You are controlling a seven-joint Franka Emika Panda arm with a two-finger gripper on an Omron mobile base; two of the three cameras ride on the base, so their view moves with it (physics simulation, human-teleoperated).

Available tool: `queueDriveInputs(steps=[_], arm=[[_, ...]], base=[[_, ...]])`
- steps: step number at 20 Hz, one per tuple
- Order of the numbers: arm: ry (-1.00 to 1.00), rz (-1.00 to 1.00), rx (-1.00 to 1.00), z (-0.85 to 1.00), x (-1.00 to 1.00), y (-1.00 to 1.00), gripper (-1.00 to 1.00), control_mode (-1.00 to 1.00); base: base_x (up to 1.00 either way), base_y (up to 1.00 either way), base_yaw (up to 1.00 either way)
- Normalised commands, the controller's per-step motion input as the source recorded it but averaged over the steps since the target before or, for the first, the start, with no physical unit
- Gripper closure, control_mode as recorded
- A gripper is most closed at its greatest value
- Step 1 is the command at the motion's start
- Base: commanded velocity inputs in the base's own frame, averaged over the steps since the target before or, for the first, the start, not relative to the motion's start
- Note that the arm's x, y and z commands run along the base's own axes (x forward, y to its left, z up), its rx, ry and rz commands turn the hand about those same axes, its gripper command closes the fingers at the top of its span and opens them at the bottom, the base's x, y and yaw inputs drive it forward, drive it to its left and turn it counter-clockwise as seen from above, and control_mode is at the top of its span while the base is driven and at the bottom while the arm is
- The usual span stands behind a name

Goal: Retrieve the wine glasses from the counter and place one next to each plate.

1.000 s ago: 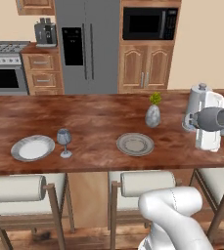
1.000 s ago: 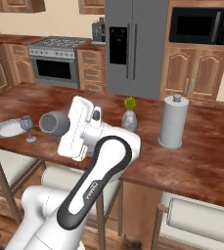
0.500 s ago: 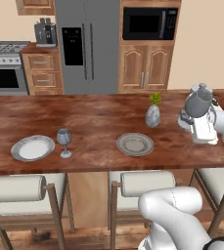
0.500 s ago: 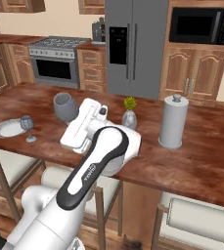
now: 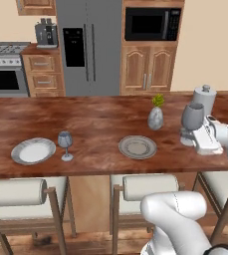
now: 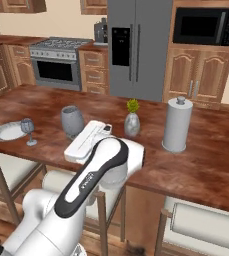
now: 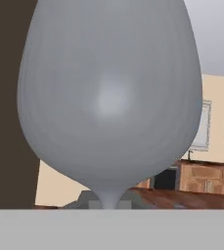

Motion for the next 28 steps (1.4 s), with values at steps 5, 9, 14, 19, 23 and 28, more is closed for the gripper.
queueDriveInputs(steps=[5,9,14,19,23,28], arm=[[0.12,0.00,-0.07,-0.31,0.00,-0.02,1.00,-1.00],[0.12,-0.03,-0.04,-0.30,0.01,-0.05,1.00,-1.00],[0.11,-0.05,-0.05,-0.23,0.08,-0.07,1.00,-1.00],[0.08,-0.05,0.00,-0.05,0.18,-0.21,1.00,-1.00],[0.02,-0.02,0.00,0.00,0.38,-0.26,1.00,-1.00],[-0.02,0.00,0.00,0.00,0.40,-0.23,1.00,-1.00]], base=[[0.00,0.00,0.00],[0.00,0.00,0.00],[0.00,0.00,0.00],[0.00,0.00,0.00],[0.00,0.00,0.00],[0.00,0.00,0.00]])
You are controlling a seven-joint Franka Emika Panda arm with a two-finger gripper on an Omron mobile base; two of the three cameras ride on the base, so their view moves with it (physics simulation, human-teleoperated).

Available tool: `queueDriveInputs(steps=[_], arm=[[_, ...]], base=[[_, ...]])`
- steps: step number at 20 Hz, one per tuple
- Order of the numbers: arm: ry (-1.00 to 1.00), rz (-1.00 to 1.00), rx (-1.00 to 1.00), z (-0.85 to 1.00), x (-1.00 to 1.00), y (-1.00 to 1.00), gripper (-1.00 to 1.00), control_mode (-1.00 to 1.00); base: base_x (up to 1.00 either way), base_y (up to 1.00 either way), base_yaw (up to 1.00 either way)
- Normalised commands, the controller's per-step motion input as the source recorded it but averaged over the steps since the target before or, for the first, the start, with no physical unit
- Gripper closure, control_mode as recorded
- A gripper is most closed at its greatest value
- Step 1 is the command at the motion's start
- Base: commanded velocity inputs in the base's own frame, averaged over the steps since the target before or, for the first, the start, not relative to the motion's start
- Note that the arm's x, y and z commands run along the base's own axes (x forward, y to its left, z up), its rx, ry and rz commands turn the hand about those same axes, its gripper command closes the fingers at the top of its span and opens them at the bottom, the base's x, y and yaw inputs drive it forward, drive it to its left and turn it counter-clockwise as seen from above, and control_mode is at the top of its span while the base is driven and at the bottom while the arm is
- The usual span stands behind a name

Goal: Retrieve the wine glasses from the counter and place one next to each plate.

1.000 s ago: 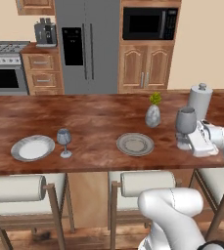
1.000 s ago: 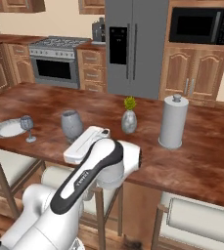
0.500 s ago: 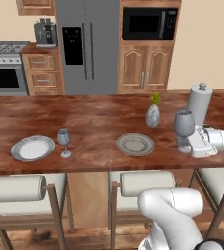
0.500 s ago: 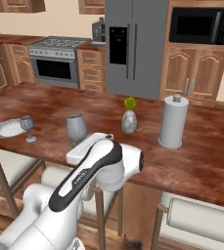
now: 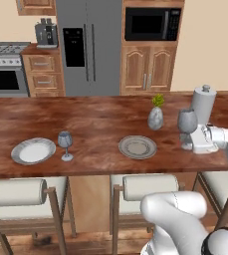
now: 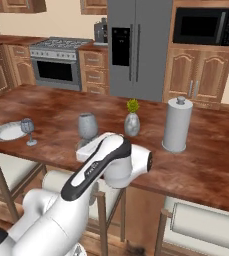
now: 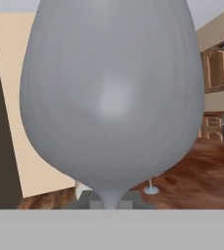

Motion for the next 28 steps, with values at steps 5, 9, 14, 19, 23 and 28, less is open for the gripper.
queueDriveInputs(steps=[5,9,14,19,23,28], arm=[[-0.11,0.00,-0.06,-0.13,0.31,-0.15,1.00,-1.00],[-0.05,0.00,-0.11,-0.26,0.41,-0.08,1.00,-1.00],[-0.01,0.00,-0.09,-0.26,0.40,-0.05,1.00,-1.00],[0.03,0.00,-0.01,-0.14,0.38,-0.05,1.00,-1.00],[0.05,0.00,0.07,-0.15,0.42,-0.05,1.00,-1.00],[0.00,0.00,0.05,-0.23,0.36,-0.17,1.00,-1.00]], base=[[0.00,0.00,0.00],[0.00,0.00,0.00],[0.00,0.00,0.00],[0.00,0.00,0.00],[0.00,0.00,0.00],[0.00,0.00,0.00]])
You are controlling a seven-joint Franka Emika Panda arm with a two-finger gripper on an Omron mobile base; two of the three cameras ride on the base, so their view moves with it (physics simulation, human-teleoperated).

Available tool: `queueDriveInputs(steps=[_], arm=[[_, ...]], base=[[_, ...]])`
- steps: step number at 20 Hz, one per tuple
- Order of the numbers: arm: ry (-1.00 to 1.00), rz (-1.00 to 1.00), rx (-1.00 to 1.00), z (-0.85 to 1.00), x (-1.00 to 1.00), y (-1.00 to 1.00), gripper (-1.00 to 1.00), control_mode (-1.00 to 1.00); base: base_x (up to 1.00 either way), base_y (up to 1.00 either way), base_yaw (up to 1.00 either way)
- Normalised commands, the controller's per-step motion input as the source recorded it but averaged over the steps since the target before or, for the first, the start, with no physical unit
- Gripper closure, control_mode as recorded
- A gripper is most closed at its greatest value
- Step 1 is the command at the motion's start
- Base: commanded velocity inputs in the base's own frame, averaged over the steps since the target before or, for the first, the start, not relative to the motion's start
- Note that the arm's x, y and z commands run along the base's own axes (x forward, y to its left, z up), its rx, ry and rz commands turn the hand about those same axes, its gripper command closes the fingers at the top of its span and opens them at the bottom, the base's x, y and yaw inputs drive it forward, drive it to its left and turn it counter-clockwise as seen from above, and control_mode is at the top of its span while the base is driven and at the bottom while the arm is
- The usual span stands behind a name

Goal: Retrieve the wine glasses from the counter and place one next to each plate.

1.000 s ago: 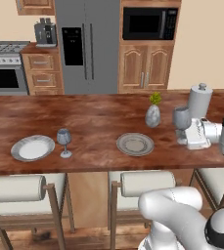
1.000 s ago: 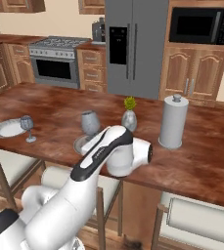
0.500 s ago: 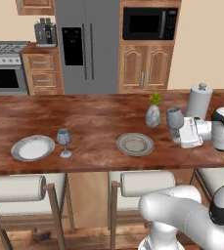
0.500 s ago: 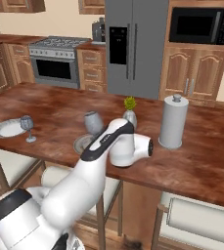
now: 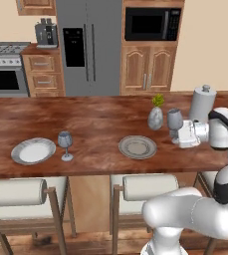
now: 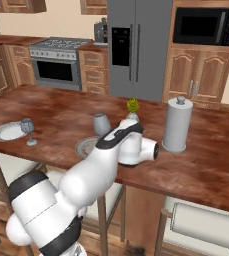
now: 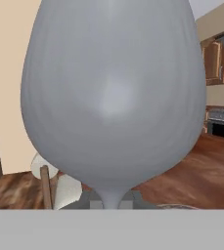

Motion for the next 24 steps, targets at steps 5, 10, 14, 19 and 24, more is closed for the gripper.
queueDriveInputs(steps=[5,10,14,19,24], arm=[[0.00,0.01,0.03,-0.26,0.34,-0.21,1.00,-1.00],[0.00,0.02,0.00,-0.28,0.35,-0.17,1.00,-1.00],[0.00,0.00,0.00,-0.30,0.32,-0.08,1.00,-1.00],[0.00,0.02,0.00,-0.26,0.26,0.00,1.00,-1.00],[0.00,0.03,0.01,-0.04,0.23,0.00,1.00,-1.00]], base=[[0.00,0.00,0.00],[0.00,0.00,0.00],[0.00,0.00,0.00],[0.00,0.00,0.00],[0.00,0.00,0.00]])
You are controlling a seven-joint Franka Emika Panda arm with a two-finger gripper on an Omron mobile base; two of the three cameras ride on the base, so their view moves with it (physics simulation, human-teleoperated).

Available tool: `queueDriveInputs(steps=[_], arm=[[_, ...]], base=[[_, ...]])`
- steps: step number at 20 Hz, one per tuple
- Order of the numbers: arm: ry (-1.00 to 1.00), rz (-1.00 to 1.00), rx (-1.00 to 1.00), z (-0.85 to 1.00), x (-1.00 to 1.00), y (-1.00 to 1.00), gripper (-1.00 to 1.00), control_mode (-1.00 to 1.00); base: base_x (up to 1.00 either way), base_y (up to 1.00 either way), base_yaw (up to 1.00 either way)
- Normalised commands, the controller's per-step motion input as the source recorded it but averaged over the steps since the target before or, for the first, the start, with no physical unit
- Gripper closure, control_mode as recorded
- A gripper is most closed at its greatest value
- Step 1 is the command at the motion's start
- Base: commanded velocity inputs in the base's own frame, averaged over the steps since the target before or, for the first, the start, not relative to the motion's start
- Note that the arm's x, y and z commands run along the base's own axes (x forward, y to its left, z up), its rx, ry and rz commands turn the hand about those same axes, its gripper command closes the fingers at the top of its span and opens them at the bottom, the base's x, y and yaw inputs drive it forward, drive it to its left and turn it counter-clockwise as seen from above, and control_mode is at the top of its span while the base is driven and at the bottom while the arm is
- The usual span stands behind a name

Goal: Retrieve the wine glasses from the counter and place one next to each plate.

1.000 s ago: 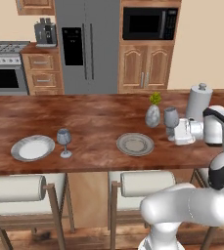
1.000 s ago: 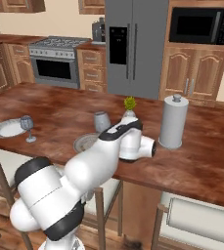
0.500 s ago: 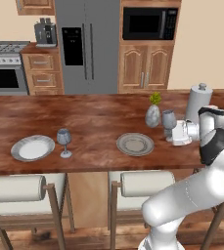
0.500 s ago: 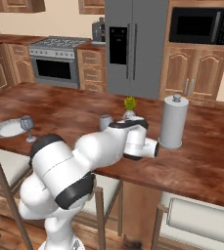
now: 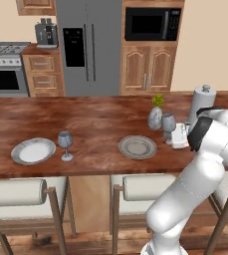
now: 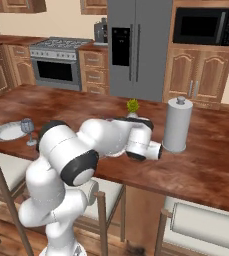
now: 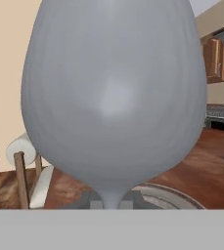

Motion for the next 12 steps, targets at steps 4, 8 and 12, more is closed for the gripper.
queueDriveInputs(steps=[4,8,12], arm=[[-0.03,0.04,0.10,0.00,0.19,0.00,1.00,-1.00],[0.07,0.02,0.10,0.00,0.33,-0.01,1.00,-1.00],[0.16,0.00,0.05,-0.11,0.21,0.00,1.00,-1.00]], base=[[0.00,0.00,0.00],[0.00,0.00,0.00],[0.00,0.00,0.00]])
